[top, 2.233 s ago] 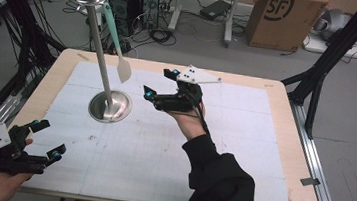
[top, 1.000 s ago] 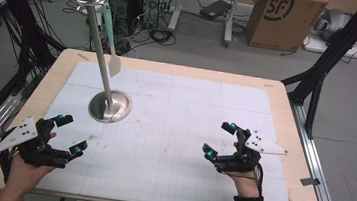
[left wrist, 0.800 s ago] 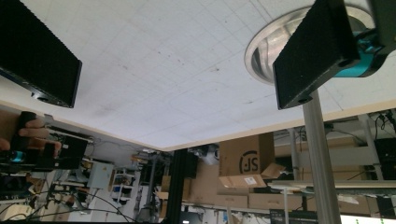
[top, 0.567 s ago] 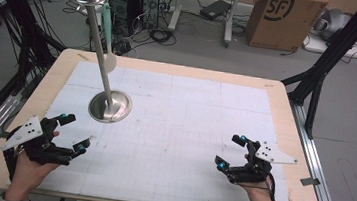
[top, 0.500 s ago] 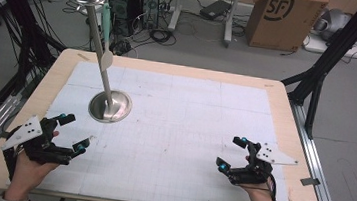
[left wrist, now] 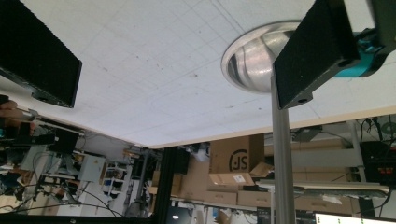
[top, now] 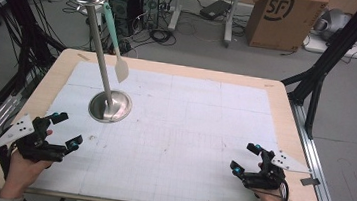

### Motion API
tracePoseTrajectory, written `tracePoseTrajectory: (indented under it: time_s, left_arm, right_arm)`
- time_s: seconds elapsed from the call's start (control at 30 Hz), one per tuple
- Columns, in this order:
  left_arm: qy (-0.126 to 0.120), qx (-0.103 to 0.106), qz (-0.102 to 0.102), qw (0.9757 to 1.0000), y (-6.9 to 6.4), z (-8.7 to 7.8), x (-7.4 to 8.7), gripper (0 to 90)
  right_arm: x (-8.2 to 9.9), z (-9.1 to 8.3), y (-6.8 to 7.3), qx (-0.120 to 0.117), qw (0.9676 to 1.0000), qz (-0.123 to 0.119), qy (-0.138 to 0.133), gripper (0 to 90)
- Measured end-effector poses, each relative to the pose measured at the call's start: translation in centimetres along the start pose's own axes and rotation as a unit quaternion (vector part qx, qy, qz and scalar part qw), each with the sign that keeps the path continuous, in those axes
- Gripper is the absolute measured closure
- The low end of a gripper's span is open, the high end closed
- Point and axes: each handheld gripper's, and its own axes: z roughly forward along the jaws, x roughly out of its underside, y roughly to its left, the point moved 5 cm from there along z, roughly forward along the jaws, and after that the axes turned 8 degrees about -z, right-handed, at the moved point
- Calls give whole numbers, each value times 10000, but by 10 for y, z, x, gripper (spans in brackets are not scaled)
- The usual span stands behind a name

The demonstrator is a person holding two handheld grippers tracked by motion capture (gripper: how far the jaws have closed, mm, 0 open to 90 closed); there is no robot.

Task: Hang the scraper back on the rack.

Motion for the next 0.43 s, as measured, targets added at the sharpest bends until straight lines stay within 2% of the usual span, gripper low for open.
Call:
tracePoseTrajectory:
  time_s: [0.17,0.3,0.33,0.43]
  left_arm:
    - [57,41,7,10000,-1,2,2,17]
    - [194,113,-41,9997,0,4,7,17]
    - [280,96,-64,9995,1,5,8,17]
    - [338,-58,-34,9994,4,7,11,17]
  right_arm:
    - [0,-2,-1,2,10000,49,-18,4]
    - [-2,2,1,2,10000,-36,-8,4]
    - [-2,3,2,18,10000,-22,21,4]
    - [-1,6,-1,219,9997,-25,76,4]
